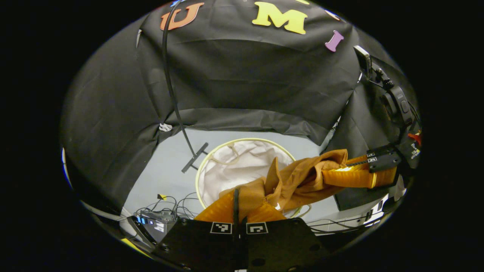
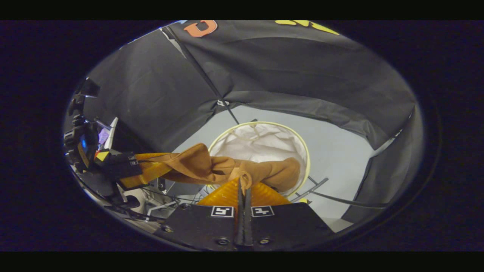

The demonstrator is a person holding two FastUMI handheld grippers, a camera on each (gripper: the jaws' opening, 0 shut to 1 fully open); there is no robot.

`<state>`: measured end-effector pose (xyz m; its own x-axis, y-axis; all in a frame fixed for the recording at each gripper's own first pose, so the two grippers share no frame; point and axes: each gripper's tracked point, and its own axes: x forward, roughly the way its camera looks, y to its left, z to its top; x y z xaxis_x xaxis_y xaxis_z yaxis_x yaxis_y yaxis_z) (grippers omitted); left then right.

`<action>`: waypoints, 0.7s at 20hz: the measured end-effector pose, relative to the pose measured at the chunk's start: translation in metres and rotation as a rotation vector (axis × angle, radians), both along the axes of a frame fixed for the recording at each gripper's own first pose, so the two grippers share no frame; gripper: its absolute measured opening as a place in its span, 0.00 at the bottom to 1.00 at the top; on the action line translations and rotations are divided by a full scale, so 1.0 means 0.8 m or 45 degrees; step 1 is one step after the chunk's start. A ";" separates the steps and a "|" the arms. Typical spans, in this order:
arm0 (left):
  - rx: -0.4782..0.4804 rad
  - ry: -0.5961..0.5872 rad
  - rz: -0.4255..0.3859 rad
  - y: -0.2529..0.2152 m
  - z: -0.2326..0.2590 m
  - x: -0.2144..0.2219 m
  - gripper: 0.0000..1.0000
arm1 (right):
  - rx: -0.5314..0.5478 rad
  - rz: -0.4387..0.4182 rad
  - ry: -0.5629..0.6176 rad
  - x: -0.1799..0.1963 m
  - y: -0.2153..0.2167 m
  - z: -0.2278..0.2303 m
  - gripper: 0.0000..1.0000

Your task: Grasp the clothes on the hanger with both hands and then place them into the laundry hamper below.

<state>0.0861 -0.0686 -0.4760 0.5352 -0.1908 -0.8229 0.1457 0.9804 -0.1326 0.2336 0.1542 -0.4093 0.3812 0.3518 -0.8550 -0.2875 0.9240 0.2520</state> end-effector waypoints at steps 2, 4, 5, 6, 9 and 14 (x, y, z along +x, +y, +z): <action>0.002 0.002 -0.006 0.000 -0.002 0.004 0.00 | 0.002 -0.011 -0.010 0.006 0.000 0.000 0.06; 0.037 0.006 0.000 0.008 -0.002 0.007 0.06 | -0.013 0.010 -0.039 0.008 -0.005 0.000 0.07; 0.058 0.002 0.008 0.014 -0.003 0.009 0.06 | -0.020 0.021 -0.049 0.011 -0.007 0.000 0.07; 0.058 0.008 0.008 0.016 -0.004 0.008 0.01 | -0.014 0.024 -0.046 0.011 -0.008 0.003 0.09; 0.007 0.000 0.023 0.012 0.001 0.010 0.25 | 0.031 -0.006 -0.059 0.010 0.003 0.013 0.14; 0.083 0.028 0.064 0.038 -0.009 -0.002 0.96 | 0.036 -0.060 -0.037 0.008 -0.011 0.012 0.76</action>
